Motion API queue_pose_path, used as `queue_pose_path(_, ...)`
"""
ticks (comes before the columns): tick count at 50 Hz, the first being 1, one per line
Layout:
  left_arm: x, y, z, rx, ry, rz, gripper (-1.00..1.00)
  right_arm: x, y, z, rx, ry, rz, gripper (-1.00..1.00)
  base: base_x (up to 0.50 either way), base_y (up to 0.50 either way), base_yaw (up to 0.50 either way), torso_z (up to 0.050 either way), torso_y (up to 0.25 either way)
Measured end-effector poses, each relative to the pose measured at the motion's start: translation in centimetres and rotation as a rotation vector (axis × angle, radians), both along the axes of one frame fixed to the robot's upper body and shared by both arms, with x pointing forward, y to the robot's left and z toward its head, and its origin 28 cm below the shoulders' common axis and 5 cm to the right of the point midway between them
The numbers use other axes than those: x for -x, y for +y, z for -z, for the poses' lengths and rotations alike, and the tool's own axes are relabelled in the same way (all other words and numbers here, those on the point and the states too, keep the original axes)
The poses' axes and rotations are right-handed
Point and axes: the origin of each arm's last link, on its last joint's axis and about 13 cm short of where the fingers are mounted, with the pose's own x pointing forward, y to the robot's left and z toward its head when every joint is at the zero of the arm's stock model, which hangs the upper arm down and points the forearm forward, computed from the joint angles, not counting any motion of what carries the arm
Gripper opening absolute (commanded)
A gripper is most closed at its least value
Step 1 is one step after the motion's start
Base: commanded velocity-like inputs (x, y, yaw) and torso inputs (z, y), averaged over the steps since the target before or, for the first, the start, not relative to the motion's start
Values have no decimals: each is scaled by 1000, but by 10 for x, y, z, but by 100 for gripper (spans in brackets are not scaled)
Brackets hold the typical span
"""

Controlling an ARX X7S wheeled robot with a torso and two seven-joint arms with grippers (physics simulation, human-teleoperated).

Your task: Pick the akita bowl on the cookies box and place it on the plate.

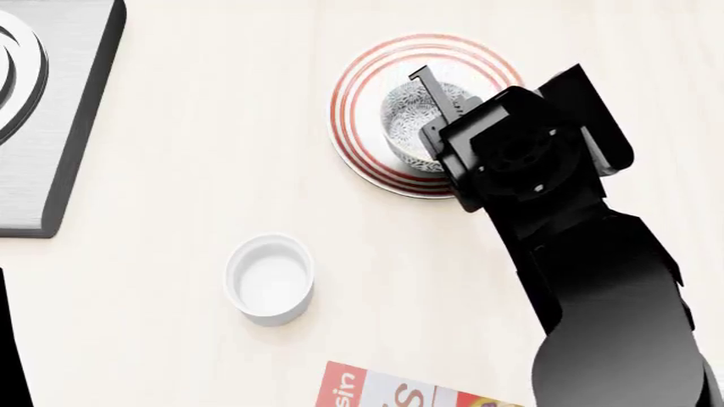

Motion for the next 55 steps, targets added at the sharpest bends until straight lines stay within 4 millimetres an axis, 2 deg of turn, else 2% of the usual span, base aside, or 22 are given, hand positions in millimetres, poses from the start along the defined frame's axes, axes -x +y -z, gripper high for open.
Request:
queue_pose_path(1,0,0,0,0,0,0,100,0,0,0,1,0,-1,100,0,0,0,0,0)
queue_pose_path(35,1,0,-1,1,-3,0,100,0,2,-7,20,-25,-12,100,0,0,0,0,0)
queue_pose_path(55,3,1,-3,4,-11,0,100,1,-2,-28,136,-42,-29,100,0,0,0,0,0)
